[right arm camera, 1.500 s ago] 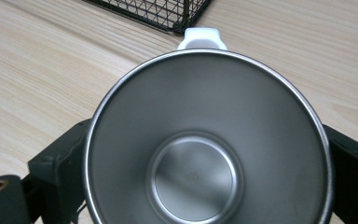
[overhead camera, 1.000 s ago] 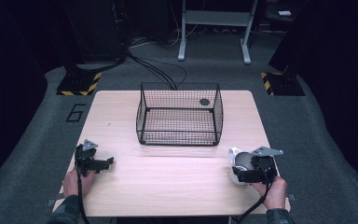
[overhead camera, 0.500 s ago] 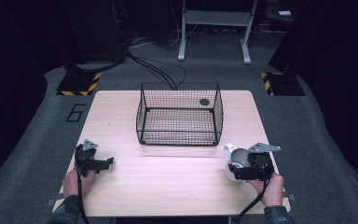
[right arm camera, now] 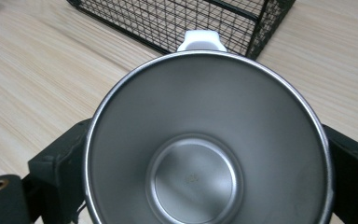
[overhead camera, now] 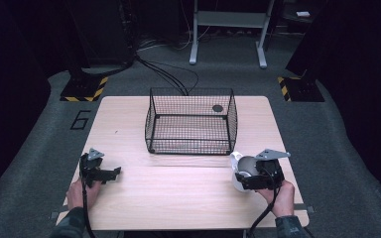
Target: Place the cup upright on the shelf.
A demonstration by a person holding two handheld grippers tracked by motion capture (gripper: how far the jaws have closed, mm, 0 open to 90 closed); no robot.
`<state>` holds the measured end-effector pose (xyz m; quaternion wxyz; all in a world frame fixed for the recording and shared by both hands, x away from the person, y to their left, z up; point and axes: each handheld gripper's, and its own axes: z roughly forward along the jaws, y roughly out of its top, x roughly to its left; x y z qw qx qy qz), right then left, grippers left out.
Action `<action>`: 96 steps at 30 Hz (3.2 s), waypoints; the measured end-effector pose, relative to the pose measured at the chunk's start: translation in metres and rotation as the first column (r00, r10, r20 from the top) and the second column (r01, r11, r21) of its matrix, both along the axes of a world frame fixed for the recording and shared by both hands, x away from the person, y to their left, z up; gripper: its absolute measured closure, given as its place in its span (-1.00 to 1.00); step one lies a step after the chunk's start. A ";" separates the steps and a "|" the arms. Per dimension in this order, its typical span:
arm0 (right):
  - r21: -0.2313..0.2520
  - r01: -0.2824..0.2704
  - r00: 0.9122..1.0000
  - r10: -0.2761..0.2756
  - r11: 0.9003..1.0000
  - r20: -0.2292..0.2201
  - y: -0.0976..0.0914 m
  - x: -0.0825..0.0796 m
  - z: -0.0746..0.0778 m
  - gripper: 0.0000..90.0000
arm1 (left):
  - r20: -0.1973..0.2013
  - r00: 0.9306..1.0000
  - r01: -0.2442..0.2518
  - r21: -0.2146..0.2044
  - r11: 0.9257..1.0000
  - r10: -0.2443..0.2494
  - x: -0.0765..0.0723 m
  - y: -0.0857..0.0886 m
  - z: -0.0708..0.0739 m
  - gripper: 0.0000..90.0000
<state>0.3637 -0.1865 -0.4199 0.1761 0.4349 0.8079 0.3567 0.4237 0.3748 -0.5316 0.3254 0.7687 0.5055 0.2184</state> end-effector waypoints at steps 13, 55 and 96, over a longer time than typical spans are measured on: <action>-0.001 -0.053 0.999 0.053 0.999 -0.001 0.020 0.010 0.005 -0.88 | 0.000 1.000 0.000 0.000 1.000 0.000 0.000 0.000 0.000 -1.00; 0.023 -0.136 0.990 0.135 0.990 0.036 0.058 0.040 0.054 -0.88 | -0.001 1.000 -0.006 -0.008 1.000 0.006 0.000 -0.001 0.000 -1.00; 0.025 -0.134 0.990 0.132 0.991 0.043 0.078 0.094 0.088 -0.88 | 0.002 1.000 -0.005 -0.007 1.000 0.005 0.000 0.000 0.000 -1.00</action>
